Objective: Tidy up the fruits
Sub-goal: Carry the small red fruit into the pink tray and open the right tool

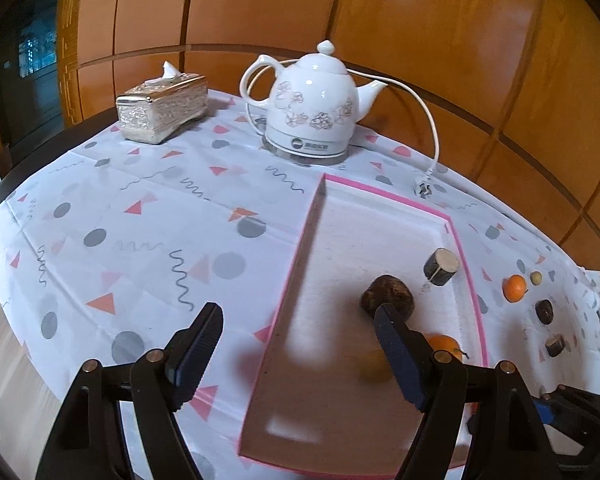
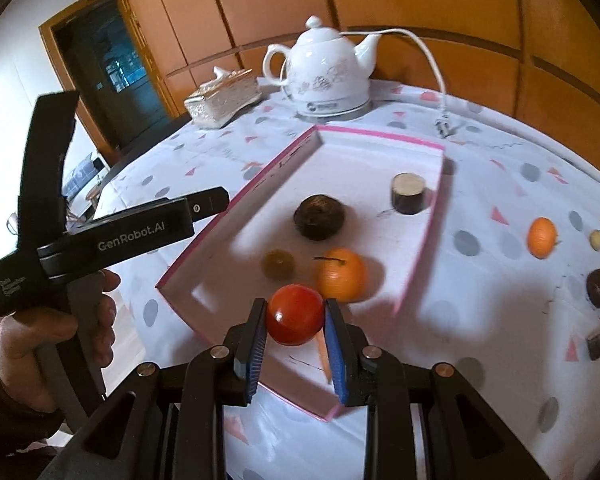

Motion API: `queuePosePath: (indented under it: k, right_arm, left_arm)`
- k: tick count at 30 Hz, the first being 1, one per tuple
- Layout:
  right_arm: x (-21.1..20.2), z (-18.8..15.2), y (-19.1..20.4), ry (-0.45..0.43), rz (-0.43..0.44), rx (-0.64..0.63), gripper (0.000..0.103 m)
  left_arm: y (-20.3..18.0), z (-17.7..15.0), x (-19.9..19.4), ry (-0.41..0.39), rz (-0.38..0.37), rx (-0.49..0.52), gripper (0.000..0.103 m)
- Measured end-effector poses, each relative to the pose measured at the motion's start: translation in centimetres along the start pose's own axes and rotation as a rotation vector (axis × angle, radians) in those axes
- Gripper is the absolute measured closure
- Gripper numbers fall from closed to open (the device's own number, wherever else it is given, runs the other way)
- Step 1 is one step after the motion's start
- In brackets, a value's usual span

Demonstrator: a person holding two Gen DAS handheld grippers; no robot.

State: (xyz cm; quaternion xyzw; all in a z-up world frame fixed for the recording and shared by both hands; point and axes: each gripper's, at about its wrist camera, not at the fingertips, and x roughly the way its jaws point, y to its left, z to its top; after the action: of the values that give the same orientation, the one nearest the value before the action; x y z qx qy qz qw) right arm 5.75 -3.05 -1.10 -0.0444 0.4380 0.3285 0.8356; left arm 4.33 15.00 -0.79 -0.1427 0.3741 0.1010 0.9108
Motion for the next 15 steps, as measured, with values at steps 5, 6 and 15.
queuePosePath:
  k: [5,6,15]
  right_arm:
    - [0.8,-0.1,0.4,0.023,0.025,0.024,0.068]
    - [0.7,-0.3,0.4,0.02,0.017,0.024,0.068]
    - [-2.2,-1.7,-2.2,-0.045,-0.036,0.127,0.067]
  left_arm:
    - [0.2,-0.1,0.1,0.005,-0.002,-0.008,0.024]
    - [0.1,-0.1,0.1,0.006,-0.004,-0.006,0.024]
    - [-2.6,-0.6,-0.4,-0.002,-0.05,0.068,0.024]
